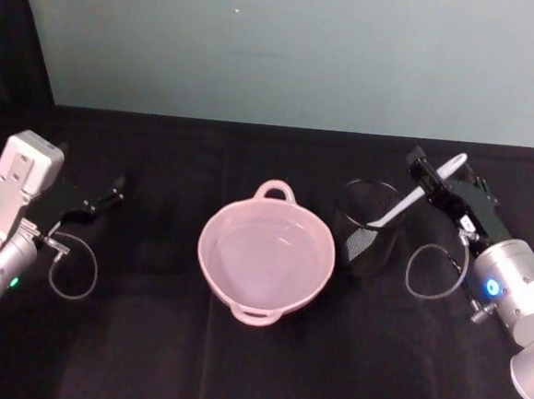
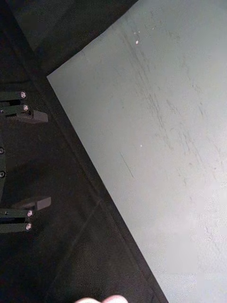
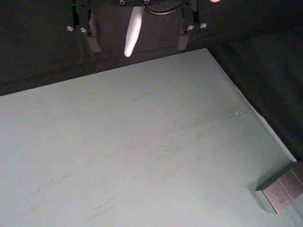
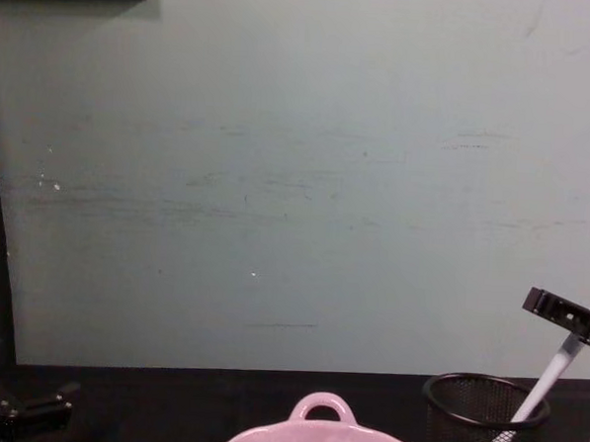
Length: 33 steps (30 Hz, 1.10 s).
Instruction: Use the one hand to pick up the spoon and stir the clear water in the bowl.
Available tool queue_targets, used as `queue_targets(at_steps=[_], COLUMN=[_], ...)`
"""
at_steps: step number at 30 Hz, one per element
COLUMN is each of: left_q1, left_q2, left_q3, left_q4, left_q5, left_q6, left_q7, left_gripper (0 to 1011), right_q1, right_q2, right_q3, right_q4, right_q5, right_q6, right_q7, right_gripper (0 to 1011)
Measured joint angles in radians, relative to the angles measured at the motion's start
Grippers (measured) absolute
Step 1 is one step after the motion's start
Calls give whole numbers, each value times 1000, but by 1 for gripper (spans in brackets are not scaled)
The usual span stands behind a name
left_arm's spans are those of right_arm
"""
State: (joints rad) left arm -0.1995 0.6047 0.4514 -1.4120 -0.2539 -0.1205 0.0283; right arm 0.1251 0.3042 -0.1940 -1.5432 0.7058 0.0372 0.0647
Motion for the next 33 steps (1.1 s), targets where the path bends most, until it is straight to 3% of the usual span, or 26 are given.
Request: queue_targets(at_steps=[4,12,33], left_q1=[0,0,0], left_q2=[0,0,0], left_q3=[0,0,0], left_q4=[0,0,0], left_q5=[0,0,0], left_q6=[0,0,0], left_q7=[0,0,0], left_gripper=[1011,1011,1011], right_q1=[-1,-3,-5], right_q2=[2,3,5], right_q3=[0,-1,-2], right_q4=[-1,-3,-5], right_q5=[0,0,0], right_q6=[-1,-3,-5], right_q7=[0,1,1], right_gripper=[995,820,155])
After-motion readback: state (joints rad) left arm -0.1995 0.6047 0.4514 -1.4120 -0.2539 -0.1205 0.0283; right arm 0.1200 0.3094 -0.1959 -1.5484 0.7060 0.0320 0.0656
